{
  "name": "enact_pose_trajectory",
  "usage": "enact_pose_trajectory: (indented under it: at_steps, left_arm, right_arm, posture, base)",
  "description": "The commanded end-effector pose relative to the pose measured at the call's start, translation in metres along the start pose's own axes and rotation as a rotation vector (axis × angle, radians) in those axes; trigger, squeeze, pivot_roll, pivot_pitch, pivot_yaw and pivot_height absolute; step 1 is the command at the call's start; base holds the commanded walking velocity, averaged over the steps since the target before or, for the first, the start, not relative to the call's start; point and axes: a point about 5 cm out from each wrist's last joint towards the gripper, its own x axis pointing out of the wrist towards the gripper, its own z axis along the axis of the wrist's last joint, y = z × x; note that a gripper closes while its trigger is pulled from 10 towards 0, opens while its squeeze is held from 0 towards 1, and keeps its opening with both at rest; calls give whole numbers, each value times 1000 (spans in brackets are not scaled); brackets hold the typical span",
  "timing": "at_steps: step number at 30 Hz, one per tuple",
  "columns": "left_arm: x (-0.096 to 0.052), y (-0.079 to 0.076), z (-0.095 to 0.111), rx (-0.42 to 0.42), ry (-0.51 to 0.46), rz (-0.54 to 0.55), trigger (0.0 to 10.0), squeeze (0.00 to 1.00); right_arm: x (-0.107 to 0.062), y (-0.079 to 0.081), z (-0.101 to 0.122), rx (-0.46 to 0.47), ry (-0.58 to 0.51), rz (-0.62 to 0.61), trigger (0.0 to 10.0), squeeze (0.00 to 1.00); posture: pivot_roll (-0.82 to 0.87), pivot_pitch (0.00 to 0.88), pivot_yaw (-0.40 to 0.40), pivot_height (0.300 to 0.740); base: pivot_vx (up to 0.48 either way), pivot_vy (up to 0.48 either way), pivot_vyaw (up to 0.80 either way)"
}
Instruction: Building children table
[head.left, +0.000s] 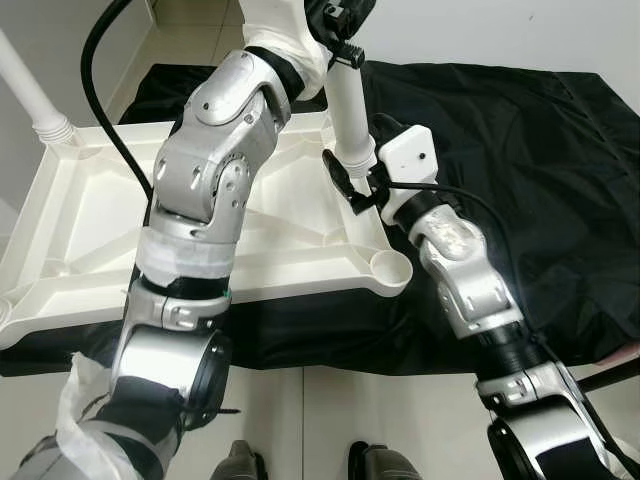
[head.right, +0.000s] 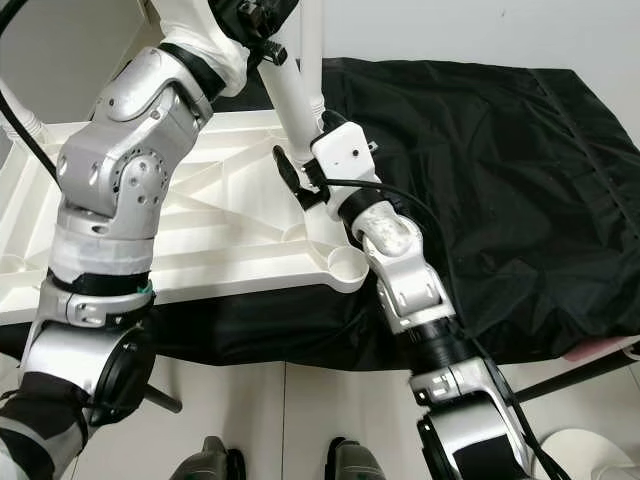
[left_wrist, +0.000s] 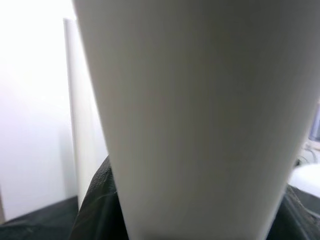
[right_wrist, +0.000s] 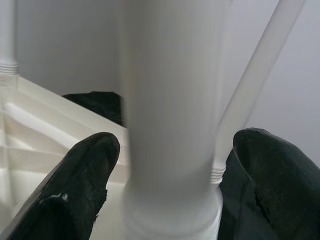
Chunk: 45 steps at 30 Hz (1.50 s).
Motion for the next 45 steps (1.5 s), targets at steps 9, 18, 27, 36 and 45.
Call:
enact_pose_trajectory:
  at_steps: [9, 18, 27, 36, 45]
  left_arm:
    - [-6, 0, 5, -8, -19, 46, 10000, 0]
    - [-5, 1, 2, -15, -13, 45, 10000, 0]
    - [-6, -1, 0, -30, -8, 24, 10000, 0]
    - [-9, -6, -8, -43, 7, -2, 10000, 0]
    - [-18, -11, -3, -111, -34, -79, 10000, 1000]
  right_arm:
    - [16, 8, 6, -49, -45, 5, 10000, 0]
    - [19, 13, -1, -24, -6, 23, 0, 0]
    - [18, 9, -9, -19, 35, -25, 0, 0]
    - [15, 6, -14, -13, 76, -86, 392, 0]
    - [12, 5, -19, 231, 167, -250, 10000, 0]
  posture:
    - [-13, 74, -2, 740]
    - [-10, 67, -9, 740]
    - [-14, 65, -11, 740]
    - [-13, 78, -19, 740]
    - [-8, 71, -30, 740]
  base:
    - [0, 0, 0]
    - [0, 0, 0]
    - [0, 0, 0]
    - [0, 0, 0]
    - [0, 0, 0]
